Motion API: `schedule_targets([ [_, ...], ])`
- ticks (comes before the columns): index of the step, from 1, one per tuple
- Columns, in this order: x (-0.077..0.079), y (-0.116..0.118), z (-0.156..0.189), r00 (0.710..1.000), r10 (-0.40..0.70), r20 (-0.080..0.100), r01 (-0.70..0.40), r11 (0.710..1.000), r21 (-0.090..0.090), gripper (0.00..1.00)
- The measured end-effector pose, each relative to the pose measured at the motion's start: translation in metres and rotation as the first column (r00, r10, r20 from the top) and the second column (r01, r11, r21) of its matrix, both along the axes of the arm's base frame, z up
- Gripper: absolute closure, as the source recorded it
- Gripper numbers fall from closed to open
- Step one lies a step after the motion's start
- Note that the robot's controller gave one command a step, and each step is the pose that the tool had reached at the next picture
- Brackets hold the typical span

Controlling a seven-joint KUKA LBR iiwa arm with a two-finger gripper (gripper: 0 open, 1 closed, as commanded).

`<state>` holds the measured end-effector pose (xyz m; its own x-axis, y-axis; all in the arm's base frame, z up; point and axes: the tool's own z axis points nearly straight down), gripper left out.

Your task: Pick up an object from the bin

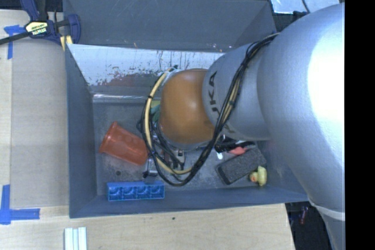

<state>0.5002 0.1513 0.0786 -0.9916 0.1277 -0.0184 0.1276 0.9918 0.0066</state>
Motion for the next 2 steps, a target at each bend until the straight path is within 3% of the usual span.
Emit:
schedule_targets([
  [1,0.0259,0.0295,-0.0086,0.931,-0.364,0.0,0.364,0.931,0.007,1.0],
  [2,0.026,0.0295,-0.0086,0.931,-0.364,0.0,0.364,0.931,0.008,1.0],
])
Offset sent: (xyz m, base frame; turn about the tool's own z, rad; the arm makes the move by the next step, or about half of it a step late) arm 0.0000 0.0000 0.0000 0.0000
